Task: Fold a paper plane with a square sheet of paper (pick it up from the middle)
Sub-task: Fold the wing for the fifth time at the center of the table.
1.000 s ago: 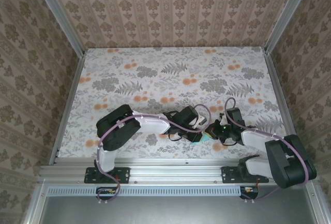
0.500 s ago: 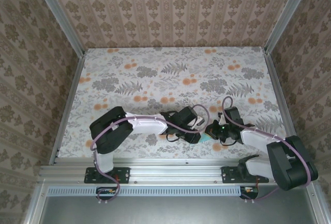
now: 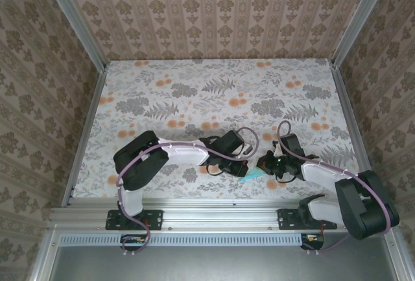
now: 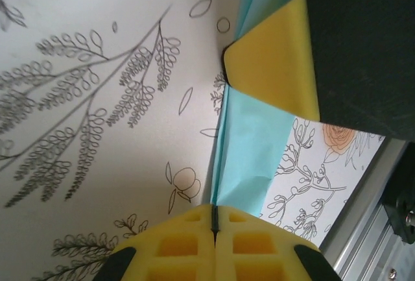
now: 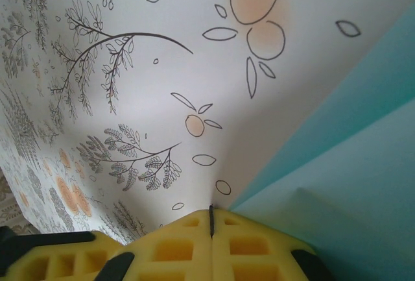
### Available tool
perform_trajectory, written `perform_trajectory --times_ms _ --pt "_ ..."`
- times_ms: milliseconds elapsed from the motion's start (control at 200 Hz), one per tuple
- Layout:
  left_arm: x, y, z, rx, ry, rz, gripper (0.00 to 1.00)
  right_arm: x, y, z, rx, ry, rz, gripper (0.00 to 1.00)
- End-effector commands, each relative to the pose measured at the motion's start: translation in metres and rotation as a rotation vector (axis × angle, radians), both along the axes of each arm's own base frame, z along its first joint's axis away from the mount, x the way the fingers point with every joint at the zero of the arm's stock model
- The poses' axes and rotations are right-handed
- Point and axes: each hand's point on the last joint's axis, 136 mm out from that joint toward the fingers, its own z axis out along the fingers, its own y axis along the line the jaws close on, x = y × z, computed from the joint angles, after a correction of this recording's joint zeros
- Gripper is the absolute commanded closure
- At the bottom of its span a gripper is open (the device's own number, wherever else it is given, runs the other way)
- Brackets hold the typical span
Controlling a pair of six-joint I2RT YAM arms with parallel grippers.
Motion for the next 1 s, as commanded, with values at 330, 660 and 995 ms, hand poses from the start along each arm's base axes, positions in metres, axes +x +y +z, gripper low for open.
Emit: perform_trajectory --times_ms 330,660,995 --pt "-0.012 -0.005 0.006 -0.021 0.002 -0.037 0.99 -0.039 -0.035 -0.042 -0.214 0.172 -0.051 1.0" --pt "-0.023 0.01 -0.015 0.104 -0.056 -0.099 0.99 -0.039 -0.035 -0.043 -0.227 0.176 -0.048 1.0" --pt "-0.033 0.04 -0.03 0.284 -0.175 -0.188 1.0 -0.039 -0.036 -0.044 -0.248 0.177 -0.042 1.0"
